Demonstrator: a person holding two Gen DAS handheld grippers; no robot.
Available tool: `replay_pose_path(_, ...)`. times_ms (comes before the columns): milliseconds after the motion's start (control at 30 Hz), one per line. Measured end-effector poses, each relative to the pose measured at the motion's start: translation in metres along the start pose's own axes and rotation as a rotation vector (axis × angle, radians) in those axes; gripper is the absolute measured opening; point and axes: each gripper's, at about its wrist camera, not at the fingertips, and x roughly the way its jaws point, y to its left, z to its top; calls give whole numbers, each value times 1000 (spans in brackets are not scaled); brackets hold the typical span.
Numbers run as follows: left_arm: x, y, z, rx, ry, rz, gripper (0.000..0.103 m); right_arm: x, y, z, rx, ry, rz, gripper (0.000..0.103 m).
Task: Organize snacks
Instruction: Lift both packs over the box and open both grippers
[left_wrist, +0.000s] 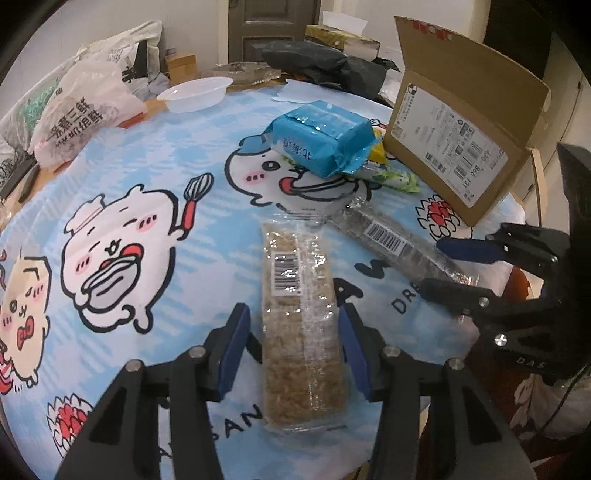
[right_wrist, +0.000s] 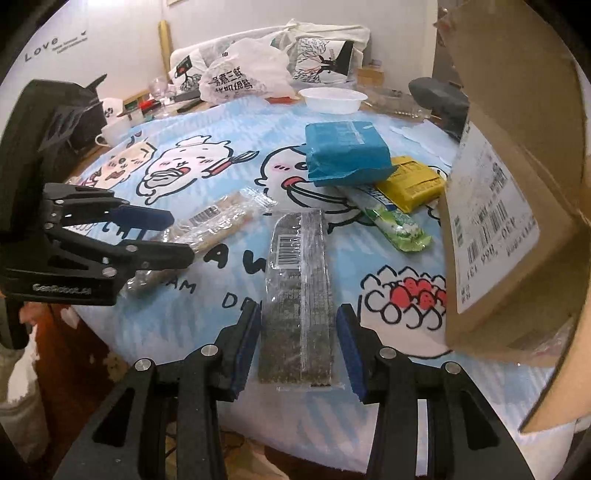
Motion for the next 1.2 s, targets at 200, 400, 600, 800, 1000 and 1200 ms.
replay_pose_path(200,4,-12,0,12,-11,66,46,11,3,8,-26,-37,-20,40)
replay_pose_path(400,4,-10,1,-13,-32,84,37,17,4,13,-35,-61,-26,36)
replay_pose_path(600,-7,4,-3,-60,-47,79,37,10,8,16,-25,-76,-8,36)
replay_pose_path(800,-50,26,-3,-117,-137,119,37,-13,23,33,-39,-125,58,36)
replay_pose_path(1000,-110,40,12,-143,-264,151,37,-60,45,61,-100,-244,107,36)
replay_pose_path(1200,-162,15,57,-70,-398,143,37,-114,32,86,-92,-376,107,36)
